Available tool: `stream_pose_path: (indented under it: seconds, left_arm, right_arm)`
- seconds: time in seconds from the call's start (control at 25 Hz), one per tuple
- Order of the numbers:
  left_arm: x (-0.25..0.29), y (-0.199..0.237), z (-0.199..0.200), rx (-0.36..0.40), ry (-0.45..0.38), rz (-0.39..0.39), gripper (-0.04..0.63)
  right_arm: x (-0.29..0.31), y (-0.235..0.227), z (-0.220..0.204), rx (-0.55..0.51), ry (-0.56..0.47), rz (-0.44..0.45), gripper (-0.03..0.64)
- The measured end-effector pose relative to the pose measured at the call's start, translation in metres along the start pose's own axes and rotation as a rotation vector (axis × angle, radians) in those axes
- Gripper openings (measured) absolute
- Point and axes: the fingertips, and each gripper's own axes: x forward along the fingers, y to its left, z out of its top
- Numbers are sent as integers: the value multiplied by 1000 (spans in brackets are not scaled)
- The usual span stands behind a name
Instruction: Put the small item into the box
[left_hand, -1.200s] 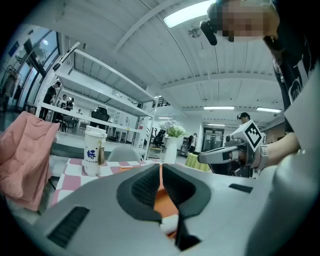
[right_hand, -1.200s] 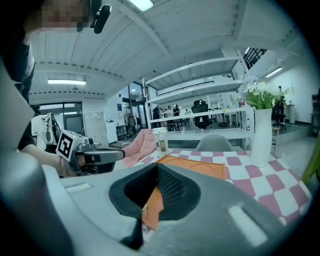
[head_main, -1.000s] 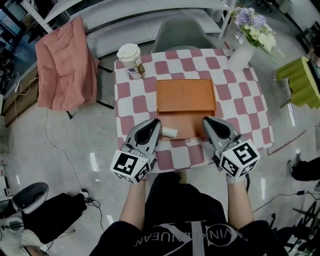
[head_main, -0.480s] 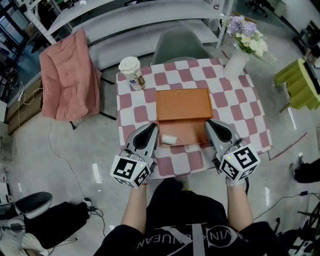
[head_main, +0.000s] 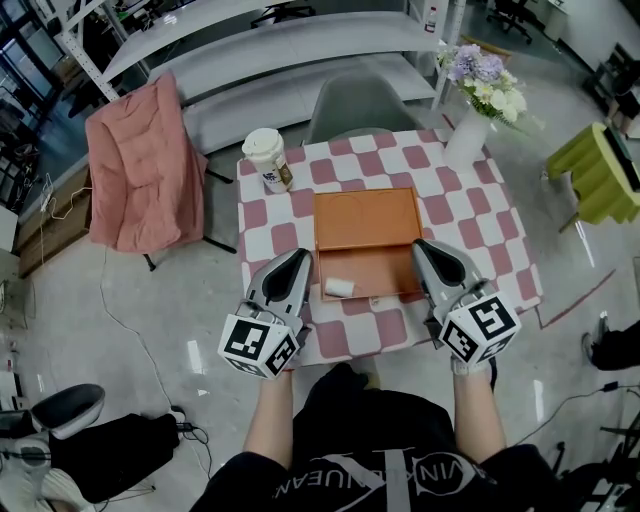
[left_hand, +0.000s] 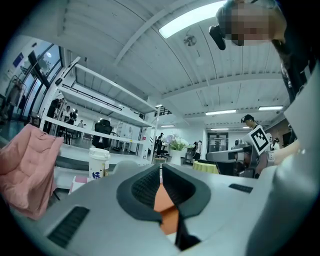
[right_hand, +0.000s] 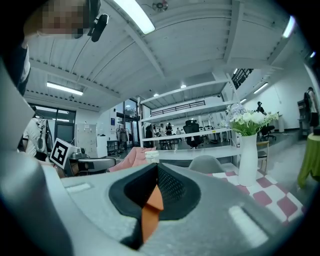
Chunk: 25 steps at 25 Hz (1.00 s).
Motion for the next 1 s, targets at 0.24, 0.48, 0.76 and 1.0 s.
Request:
stream_pose_path:
  seconds: [0.24,0.48,0.76,1.0]
  left_arm:
    - [-1,-3,10,11,-18,-3,23]
    - [-3,-4,19,24,-34,-4,23]
    - [-5,-2,28,34,-54,3,23]
    - [0,-4,32,40,-65,-8,23]
  right_arm:
    - [-6,-1,9,-10,-23,-12,6]
    - [-8,2,20,-25,-50,-15,6]
    - [-8,6,30,-42,-71,-13,6]
    - [-7,4,35,-54,-83,-19,6]
